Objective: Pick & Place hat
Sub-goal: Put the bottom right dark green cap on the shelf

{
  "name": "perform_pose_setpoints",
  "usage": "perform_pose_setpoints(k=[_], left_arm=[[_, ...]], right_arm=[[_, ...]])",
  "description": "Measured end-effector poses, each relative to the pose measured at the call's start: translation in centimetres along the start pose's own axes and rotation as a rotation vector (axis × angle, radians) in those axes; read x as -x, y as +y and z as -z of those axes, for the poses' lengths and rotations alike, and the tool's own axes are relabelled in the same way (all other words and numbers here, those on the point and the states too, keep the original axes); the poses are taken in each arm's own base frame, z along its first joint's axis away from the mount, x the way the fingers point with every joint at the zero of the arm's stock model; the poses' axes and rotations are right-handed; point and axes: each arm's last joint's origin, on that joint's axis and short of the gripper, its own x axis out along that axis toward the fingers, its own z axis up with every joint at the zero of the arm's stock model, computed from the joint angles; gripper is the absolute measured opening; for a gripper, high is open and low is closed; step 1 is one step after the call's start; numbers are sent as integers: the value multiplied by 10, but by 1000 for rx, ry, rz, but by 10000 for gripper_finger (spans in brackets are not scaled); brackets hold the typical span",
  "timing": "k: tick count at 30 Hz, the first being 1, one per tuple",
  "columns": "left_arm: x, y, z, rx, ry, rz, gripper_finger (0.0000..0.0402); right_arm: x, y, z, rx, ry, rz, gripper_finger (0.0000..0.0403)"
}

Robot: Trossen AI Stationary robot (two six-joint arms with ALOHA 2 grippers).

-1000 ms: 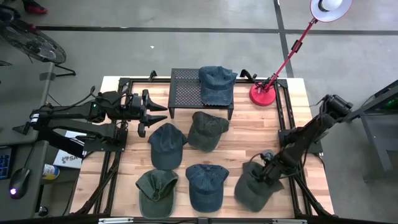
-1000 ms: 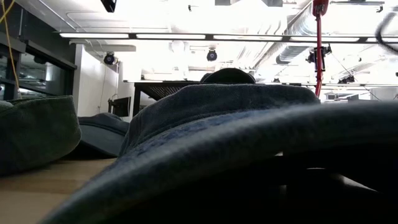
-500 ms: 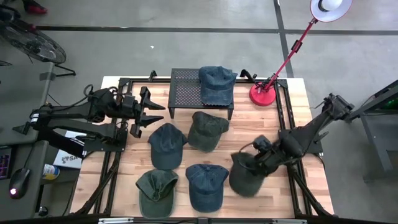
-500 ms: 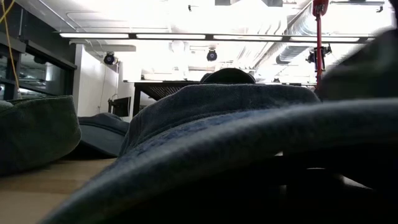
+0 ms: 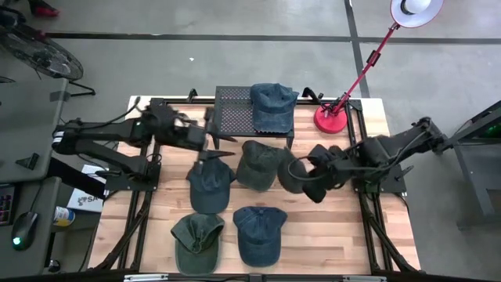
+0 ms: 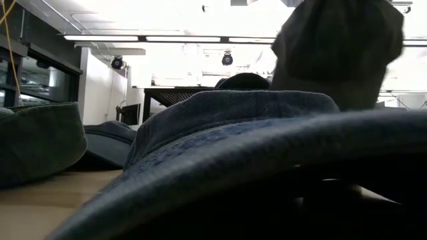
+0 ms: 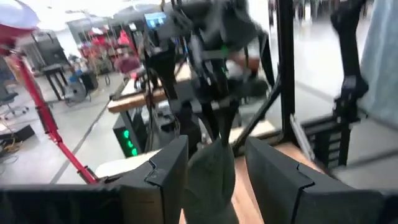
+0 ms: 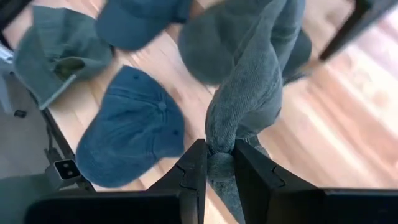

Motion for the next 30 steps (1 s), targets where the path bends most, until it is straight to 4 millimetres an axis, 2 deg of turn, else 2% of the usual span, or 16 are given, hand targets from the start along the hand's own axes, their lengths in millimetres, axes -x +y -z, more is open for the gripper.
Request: perform_pose_setpoints(k=[7, 14, 20, 23, 30], left_arm=[[-43, -3, -15, -108, 155, 20, 158], [-77, -2, -26, -123, 198, 23, 159], [-99, -2, -34, -184, 191, -7, 160], [-108, 0, -39, -186, 173, -25, 174], [-127, 3, -45, -184, 164, -51, 232]], right_arm=[[23, -2, -24, 177, -71, -56, 51], [47, -5, -42, 345, -146, -115, 51], [57, -7, -52, 444, -191, -145, 51], [58, -7, -57, 475, -215, -163, 51], [55, -7, -69, 532, -267, -220, 51]])
